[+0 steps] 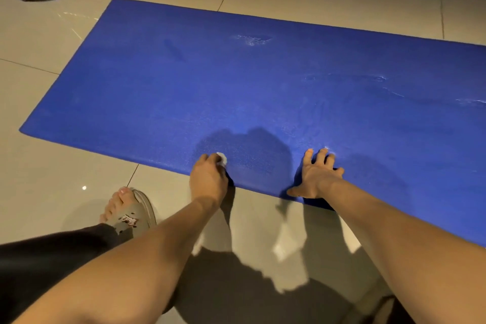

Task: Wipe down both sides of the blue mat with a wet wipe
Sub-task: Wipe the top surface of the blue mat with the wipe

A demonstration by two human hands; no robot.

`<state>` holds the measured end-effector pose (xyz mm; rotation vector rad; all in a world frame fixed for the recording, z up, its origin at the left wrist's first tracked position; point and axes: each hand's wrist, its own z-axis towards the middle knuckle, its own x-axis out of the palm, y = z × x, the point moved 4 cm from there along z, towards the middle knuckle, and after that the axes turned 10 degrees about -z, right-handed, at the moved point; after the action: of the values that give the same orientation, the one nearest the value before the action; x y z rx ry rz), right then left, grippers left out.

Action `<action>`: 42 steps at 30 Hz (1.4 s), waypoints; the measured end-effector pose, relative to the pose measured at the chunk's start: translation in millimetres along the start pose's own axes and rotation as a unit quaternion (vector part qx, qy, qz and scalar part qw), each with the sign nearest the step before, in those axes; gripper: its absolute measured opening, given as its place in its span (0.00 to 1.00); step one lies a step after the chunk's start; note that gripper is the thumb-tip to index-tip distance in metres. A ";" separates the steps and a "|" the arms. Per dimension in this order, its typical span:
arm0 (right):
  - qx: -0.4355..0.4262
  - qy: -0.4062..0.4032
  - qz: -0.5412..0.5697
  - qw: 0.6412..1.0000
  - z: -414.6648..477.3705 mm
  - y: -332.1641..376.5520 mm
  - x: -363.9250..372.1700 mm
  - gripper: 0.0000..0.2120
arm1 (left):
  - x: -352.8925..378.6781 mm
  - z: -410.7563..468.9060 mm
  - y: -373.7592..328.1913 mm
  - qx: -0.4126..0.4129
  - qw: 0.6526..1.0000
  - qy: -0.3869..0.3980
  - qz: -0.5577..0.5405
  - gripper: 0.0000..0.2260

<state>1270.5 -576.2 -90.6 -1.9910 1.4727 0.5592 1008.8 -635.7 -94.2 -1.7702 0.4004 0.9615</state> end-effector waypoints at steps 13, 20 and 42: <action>-0.039 -0.008 -0.109 0.993 1.9 -8.0 4.6 0.71 | 21.3 -15.3 -28.8 0.177 0.977 0.093 0.075 0.11; -0.047 -0.010 -0.119 0.992 0.5 -10.0 5.2 0.71 | -29.9 11.5 28.5 0.034 0.996 0.005 0.080 0.06; -0.059 -0.043 -0.119 0.990 1.7 -10.0 10.6 0.70 | -18.7 -19.0 31.3 -0.023 0.998 -0.062 -0.015 0.03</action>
<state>1283.2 -580.5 -96.5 -2.1669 1.1519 0.6318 984.4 -668.8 -96.9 -1.7428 0.2742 1.0602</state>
